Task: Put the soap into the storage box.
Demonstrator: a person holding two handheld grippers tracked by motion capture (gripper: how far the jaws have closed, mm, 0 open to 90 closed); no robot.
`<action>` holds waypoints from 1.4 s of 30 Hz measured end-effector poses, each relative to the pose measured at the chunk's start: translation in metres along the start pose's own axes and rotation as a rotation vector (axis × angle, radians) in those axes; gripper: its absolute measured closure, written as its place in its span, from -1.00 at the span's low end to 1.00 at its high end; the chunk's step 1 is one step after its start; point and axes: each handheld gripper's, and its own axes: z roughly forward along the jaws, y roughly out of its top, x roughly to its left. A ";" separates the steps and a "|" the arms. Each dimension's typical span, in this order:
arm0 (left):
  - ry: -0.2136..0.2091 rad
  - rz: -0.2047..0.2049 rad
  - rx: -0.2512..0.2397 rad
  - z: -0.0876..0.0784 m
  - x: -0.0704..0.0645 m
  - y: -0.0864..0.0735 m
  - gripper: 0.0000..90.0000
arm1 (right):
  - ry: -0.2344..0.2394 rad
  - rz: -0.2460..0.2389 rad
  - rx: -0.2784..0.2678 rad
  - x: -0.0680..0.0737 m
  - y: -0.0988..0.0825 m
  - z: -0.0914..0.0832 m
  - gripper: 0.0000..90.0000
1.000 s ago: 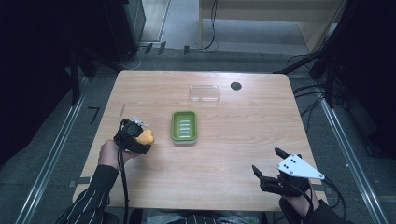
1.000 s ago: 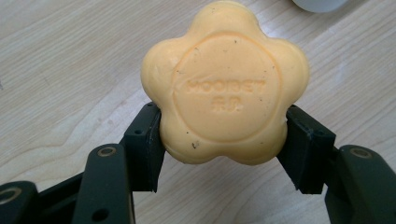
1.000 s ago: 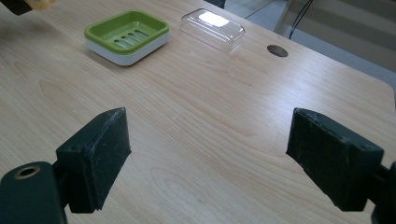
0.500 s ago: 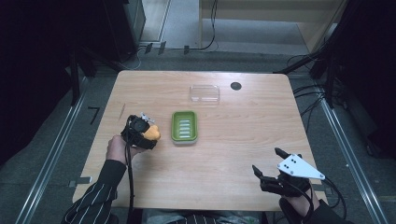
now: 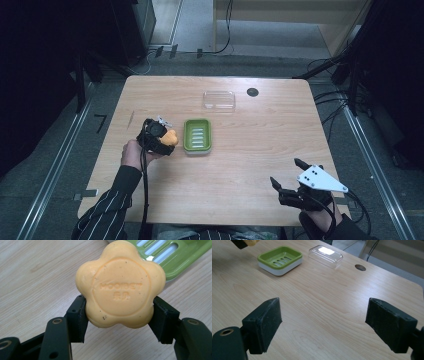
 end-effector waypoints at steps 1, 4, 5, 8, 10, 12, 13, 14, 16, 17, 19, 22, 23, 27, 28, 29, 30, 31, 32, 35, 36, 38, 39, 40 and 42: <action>-0.001 -0.001 -0.001 0.000 0.000 0.001 -0.13 | -0.001 0.000 0.000 0.000 0.000 0.000 -0.70; -0.006 0.001 -0.011 0.000 -0.001 0.005 -0.13 | 0.000 -0.001 0.000 0.000 0.000 0.000 -0.70; -0.003 0.004 -0.015 0.000 -0.001 0.007 -0.13 | 0.001 -0.001 0.000 0.000 0.000 0.000 -0.70; -0.007 0.006 -0.022 0.000 -0.002 0.011 -0.13 | 0.001 -0.001 0.000 0.000 0.000 0.000 -0.70; -0.009 0.010 -0.024 0.000 -0.002 0.012 -0.13 | -0.001 -0.001 0.000 0.000 0.000 0.000 -0.70; -0.007 0.007 -0.031 -0.001 -0.001 0.013 -0.13 | -0.001 0.000 0.000 0.000 0.000 0.000 -0.70; -0.006 0.004 -0.034 -0.002 -0.001 0.014 -0.13 | 0.000 0.000 0.000 0.000 0.000 0.000 -0.70; -0.008 0.003 -0.034 -0.002 -0.001 0.014 -0.13 | 0.000 0.000 0.000 0.000 0.000 0.000 -0.70; -0.009 0.009 -0.035 -0.002 -0.001 0.016 -0.13 | 0.001 -0.002 0.000 0.000 0.000 0.000 -0.70; -0.011 0.008 -0.039 -0.002 -0.002 0.017 -0.13 | 0.001 -0.002 0.001 0.000 0.000 0.000 -0.70; -0.009 0.008 -0.048 -0.002 -0.003 0.020 -0.13 | 0.002 -0.001 0.000 0.000 0.000 0.000 -0.70; -0.012 0.016 -0.055 -0.002 -0.005 0.025 -0.13 | 0.002 -0.003 -0.001 0.000 0.000 0.000 -0.70; -0.014 0.020 -0.055 -0.002 -0.005 0.026 -0.13 | 0.000 0.000 -0.001 0.000 0.000 0.000 -0.70; -0.014 0.024 -0.065 -0.001 -0.008 0.032 -0.13 | 0.001 -0.001 0.000 0.000 0.000 0.000 -0.70; -0.016 0.027 -0.067 -0.001 -0.008 0.033 -0.13 | 0.000 0.000 0.000 0.000 0.000 0.000 -0.70; -0.020 0.032 -0.067 0.000 -0.009 0.035 -0.13 | 0.000 0.001 0.000 0.000 0.000 0.000 -0.70; -0.021 0.031 -0.065 0.000 -0.010 0.036 -0.13 | 0.000 0.002 0.000 0.000 0.000 0.000 -0.70; -0.022 0.037 -0.063 0.000 -0.011 0.038 -0.13 | 0.000 0.001 0.000 0.000 0.000 0.000 -0.70; -0.026 0.041 -0.062 0.001 -0.011 0.040 -0.13 | 0.000 0.000 0.000 0.000 0.000 0.000 -0.70; -0.035 0.042 -0.062 0.000 -0.012 0.045 -0.13 | 0.000 0.000 0.000 0.000 0.000 0.000 -0.70; -0.038 0.045 -0.058 0.000 -0.013 0.047 -0.13 | 0.000 0.000 0.000 0.000 0.000 0.000 -0.70; -0.043 0.046 -0.056 0.000 -0.014 0.050 -0.13 | 0.000 0.001 0.000 0.000 0.000 0.000 -0.70; -0.048 0.053 -0.052 0.000 -0.014 0.052 -0.13 | 0.000 0.001 0.000 0.000 0.000 0.000 -0.70; -0.053 0.054 -0.051 0.001 -0.016 0.053 -0.13 | 0.000 0.000 0.000 0.000 0.000 0.000 -0.70; -0.056 0.063 -0.038 0.002 -0.018 0.056 -0.13 | 0.000 0.000 0.000 0.000 0.000 0.000 -0.70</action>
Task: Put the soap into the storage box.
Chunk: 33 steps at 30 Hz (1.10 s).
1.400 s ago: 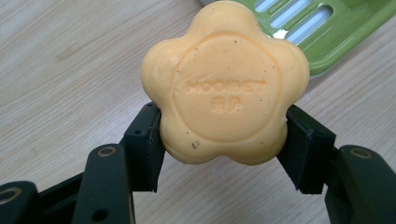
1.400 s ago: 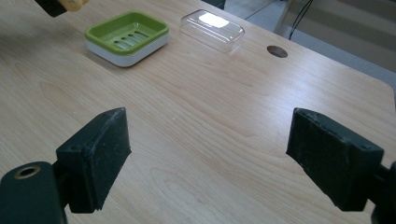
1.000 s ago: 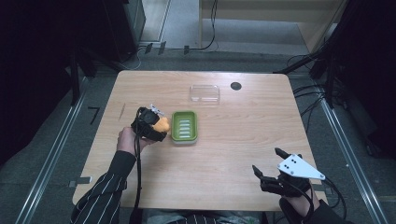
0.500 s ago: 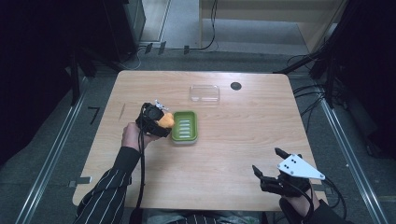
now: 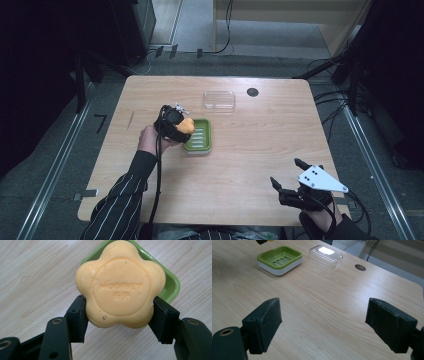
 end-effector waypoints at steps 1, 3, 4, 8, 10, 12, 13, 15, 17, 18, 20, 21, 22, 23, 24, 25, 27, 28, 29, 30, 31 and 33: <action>-0.004 0.000 0.005 0.001 0.000 0.001 -0.13 | 0.000 0.000 0.000 0.000 0.000 0.000 -0.70; -0.007 0.007 0.015 0.003 -0.001 0.003 -0.13 | 0.001 0.000 0.000 0.000 0.000 0.000 -0.70; -0.010 0.006 0.021 0.004 -0.002 0.004 -0.13 | 0.001 -0.001 0.000 0.000 0.000 0.000 -0.70; -0.022 0.010 0.041 0.007 -0.002 0.009 -0.13 | 0.002 0.000 0.001 0.000 0.000 0.000 -0.70; -0.030 0.014 0.051 0.009 -0.002 0.010 -0.13 | 0.002 -0.001 0.000 0.000 0.000 0.000 -0.70; -0.038 0.017 0.067 0.011 -0.002 0.012 -0.13 | 0.001 -0.001 0.000 0.000 0.000 0.000 -0.70; -0.042 0.018 0.072 0.012 -0.002 0.013 -0.13 | 0.001 -0.001 -0.001 0.000 0.000 0.000 -0.70; -0.041 0.025 0.084 0.014 -0.004 0.015 -0.13 | 0.000 0.000 -0.002 0.000 0.000 0.000 -0.70; -0.053 0.034 0.096 0.016 -0.005 0.018 -0.13 | -0.001 0.002 0.000 -0.001 -0.001 -0.001 -0.70; -0.054 0.041 0.102 0.018 -0.005 0.019 -0.13 | -0.002 0.002 0.000 -0.001 -0.001 -0.001 -0.70; -0.056 0.041 0.117 0.021 -0.006 0.021 -0.13 | -0.004 0.002 -0.001 -0.001 -0.001 -0.001 -0.70; -0.056 0.051 0.126 0.023 -0.006 0.021 -0.13 | -0.004 0.003 0.000 -0.001 -0.001 -0.002 -0.70; -0.059 0.049 0.129 0.024 -0.006 0.022 -0.13 | -0.004 0.003 0.000 -0.001 -0.001 -0.002 -0.70; -0.059 0.049 0.136 0.025 -0.006 0.022 -0.13 | -0.004 0.003 0.001 -0.001 -0.001 -0.002 -0.70; -0.056 0.050 0.140 0.026 -0.006 0.022 -0.13 | -0.005 0.002 0.001 -0.001 -0.001 -0.002 -0.70; -0.060 0.051 0.144 0.027 -0.006 0.022 -0.13 | -0.004 0.001 0.000 -0.001 -0.001 -0.002 -0.70; -0.058 0.053 0.145 0.028 -0.005 0.022 -0.13 | -0.004 0.003 0.001 -0.001 -0.001 -0.002 -0.70; -0.056 0.053 0.147 0.028 -0.005 0.022 -0.13 | -0.003 0.004 0.001 -0.001 -0.001 -0.002 -0.70; -0.055 0.058 0.150 0.028 -0.005 0.022 -0.13 | -0.003 0.002 0.001 -0.001 -0.001 -0.002 -0.70; -0.055 0.065 0.153 0.029 -0.005 0.022 -0.13 | -0.002 0.001 0.000 -0.001 -0.001 -0.001 -0.70; -0.056 0.065 0.152 0.030 -0.005 0.022 -0.13 | -0.001 0.001 -0.001 -0.001 -0.001 -0.001 -0.70; -0.053 0.075 0.155 0.032 -0.006 0.023 -0.13 | -0.001 0.002 0.000 -0.001 -0.001 -0.001 -0.70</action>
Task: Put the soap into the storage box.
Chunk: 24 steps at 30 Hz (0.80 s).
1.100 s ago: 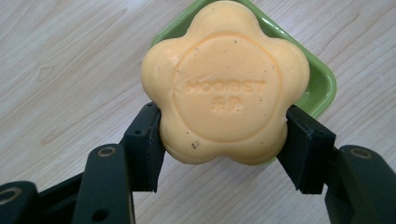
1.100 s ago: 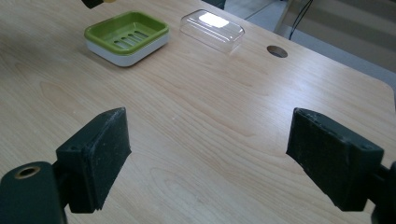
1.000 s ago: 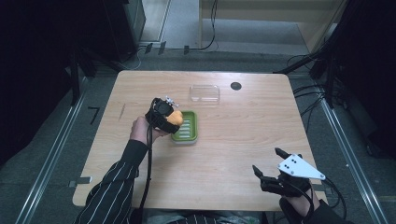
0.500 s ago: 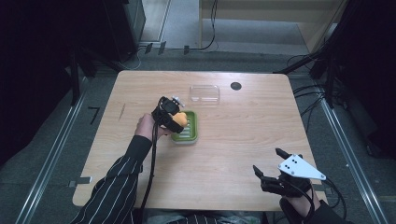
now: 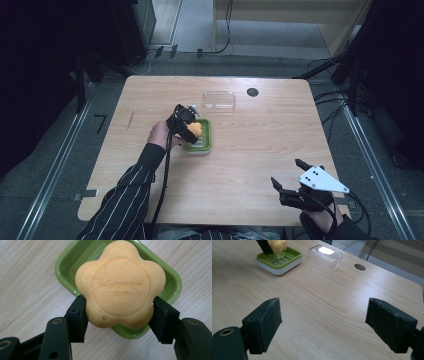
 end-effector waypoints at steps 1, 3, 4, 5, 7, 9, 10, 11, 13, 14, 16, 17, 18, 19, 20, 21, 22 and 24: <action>0.001 0.000 0.001 0.001 0.000 0.000 -0.13 | 0.001 -0.001 -0.002 0.000 0.000 0.000 -0.70; 0.003 0.005 0.008 0.002 -0.001 0.001 -0.13 | 0.002 0.000 0.000 0.000 0.000 0.000 -0.70; 0.003 0.010 0.012 0.003 -0.001 0.002 -0.13 | 0.002 -0.001 -0.001 0.000 0.000 0.000 -0.70; 0.004 0.010 0.011 0.004 -0.001 0.002 -0.13 | 0.001 0.000 0.000 0.000 0.000 0.000 -0.70; 0.005 0.019 0.018 0.006 -0.001 0.003 -0.13 | 0.000 0.000 -0.001 0.000 0.000 0.000 -0.70; 0.008 0.023 0.018 0.008 -0.002 0.004 -0.13 | -0.001 0.000 0.001 0.001 0.001 0.000 -0.70; 0.007 0.027 0.021 0.009 -0.002 0.005 -0.13 | -0.001 0.001 0.001 0.001 0.001 0.000 -0.70; 0.008 0.027 0.021 0.010 -0.002 0.005 -0.13 | -0.001 0.001 0.002 0.001 0.001 0.000 -0.70; 0.015 0.039 0.027 0.011 -0.003 0.007 -0.13 | -0.001 0.001 0.001 0.001 0.001 0.000 -0.70; 0.014 0.046 0.029 0.011 -0.003 0.007 -0.13 | -0.001 0.001 0.001 0.001 0.000 0.000 -0.70; 0.021 0.059 0.027 0.012 -0.004 0.009 -0.13 | -0.001 0.000 0.001 0.000 0.000 0.000 -0.70; 0.021 0.063 0.027 0.013 -0.005 0.009 -0.13 | -0.001 -0.001 0.001 0.000 0.000 0.000 -0.70; 0.020 0.067 0.026 0.013 -0.005 0.010 -0.13 | -0.002 -0.001 0.001 0.000 0.000 0.000 -0.70; 0.022 0.071 0.023 0.013 -0.005 0.010 -0.13 | -0.002 -0.001 0.001 0.000 0.000 -0.001 -0.70; 0.023 0.079 0.024 0.013 -0.004 0.010 -0.13 | -0.003 0.000 0.002 0.000 0.000 -0.001 -0.70; 0.027 0.081 0.028 0.014 -0.004 0.011 -0.13 | -0.004 0.000 0.003 0.000 0.000 -0.001 -0.70; 0.030 0.081 0.029 0.015 -0.005 0.011 -0.13 | -0.004 0.000 0.003 0.000 0.000 -0.001 -0.70; 0.023 0.092 0.039 0.017 -0.005 0.012 -0.13 | -0.005 -0.001 0.004 0.000 0.000 -0.001 -0.70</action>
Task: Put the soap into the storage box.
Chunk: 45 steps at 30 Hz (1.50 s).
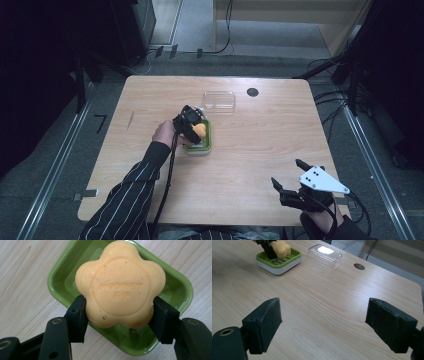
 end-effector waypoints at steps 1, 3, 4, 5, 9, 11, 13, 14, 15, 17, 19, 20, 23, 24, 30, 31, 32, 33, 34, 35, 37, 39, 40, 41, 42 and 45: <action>0.002 0.003 0.002 0.001 0.000 0.000 -0.13 | 0.000 0.002 0.000 0.000 0.000 0.000 -0.70; 0.005 0.008 0.006 0.002 -0.001 0.000 -0.13 | -0.001 0.004 0.000 0.000 0.000 0.000 -0.70; 0.007 0.010 0.005 0.003 -0.001 0.000 -0.13 | 0.000 0.004 0.000 0.000 0.000 0.000 -0.70; 0.008 0.015 0.010 0.003 -0.001 0.000 -0.13 | -0.001 0.004 0.000 0.000 0.000 0.000 -0.70; 0.009 0.023 0.019 0.007 -0.002 0.000 -0.13 | 0.000 0.003 0.000 0.000 0.000 -0.001 -0.70; 0.021 0.045 0.027 0.009 -0.003 0.001 -0.13 | -0.001 0.003 -0.001 0.000 0.000 -0.001 -0.70; 0.025 0.056 0.032 0.010 -0.003 0.001 -0.13 | -0.001 0.003 0.001 0.000 0.000 -0.001 -0.70; 0.027 0.060 0.031 0.011 -0.003 0.001 -0.13 | 0.000 0.003 0.001 0.000 0.000 -0.001 -0.70; 0.030 0.063 0.033 0.012 -0.003 0.002 -0.13 | 0.000 0.003 0.000 0.000 0.000 -0.001 -0.70; 0.022 0.078 0.036 0.014 -0.003 0.002 -0.14 | -0.001 0.003 0.000 0.000 0.000 -0.001 -0.70; 0.016 0.086 0.035 0.016 -0.004 0.002 -0.14 | -0.002 0.003 -0.001 0.000 0.000 -0.001 -0.70; 0.012 0.086 0.038 0.016 -0.004 0.002 -0.14 | -0.001 0.003 -0.001 0.000 -0.001 -0.001 -0.70; 0.005 0.083 0.035 0.017 -0.002 0.001 -0.17 | 0.000 0.002 -0.001 0.000 -0.001 -0.001 -0.70; 0.003 0.077 0.028 0.016 -0.002 0.001 -0.22 | -0.001 0.002 -0.001 0.000 -0.001 -0.001 -0.70; 0.014 0.065 0.015 0.012 -0.003 0.002 -0.41 | -0.002 0.002 -0.001 0.000 0.000 -0.001 -0.70; 0.019 0.061 0.013 0.012 -0.003 0.002 -0.46 | -0.002 0.002 -0.002 0.000 0.000 -0.001 -0.70; 0.026 0.058 0.014 0.011 -0.004 0.002 -0.52 | -0.002 0.003 -0.002 0.000 0.000 -0.001 -0.70; 0.029 0.055 0.017 0.009 -0.004 0.002 -0.57 | -0.002 0.003 -0.002 0.000 0.000 -0.001 -0.70; 0.030 0.047 0.014 0.008 -0.004 0.003 -0.63 | -0.002 0.003 -0.002 0.000 0.000 -0.001 -0.70; 0.037 0.038 0.008 0.007 -0.004 0.002 -0.68 | -0.002 0.003 -0.002 0.000 -0.001 -0.001 -0.70; 0.036 0.028 0.013 0.004 -0.002 0.002 -0.71 | -0.002 0.002 -0.003 0.000 -0.001 -0.001 -0.70; 0.042 0.011 0.007 0.001 -0.002 0.001 -0.73 | -0.003 0.003 -0.004 0.000 -0.001 -0.001 -0.70; 0.046 0.007 0.007 0.000 -0.001 0.001 -0.75 | -0.004 0.003 -0.005 0.000 -0.001 -0.001 -0.70; 0.049 0.008 0.014 -0.002 -0.001 0.001 -0.78 | -0.004 0.003 -0.005 0.000 -0.001 -0.001 -0.70; 0.049 0.003 0.012 -0.003 -0.002 0.000 -0.80 | -0.005 0.003 -0.005 0.000 -0.001 -0.001 -0.70; 0.043 -0.003 0.020 -0.007 -0.003 -0.001 -0.85 | -0.006 0.003 -0.005 0.000 -0.001 -0.001 -0.70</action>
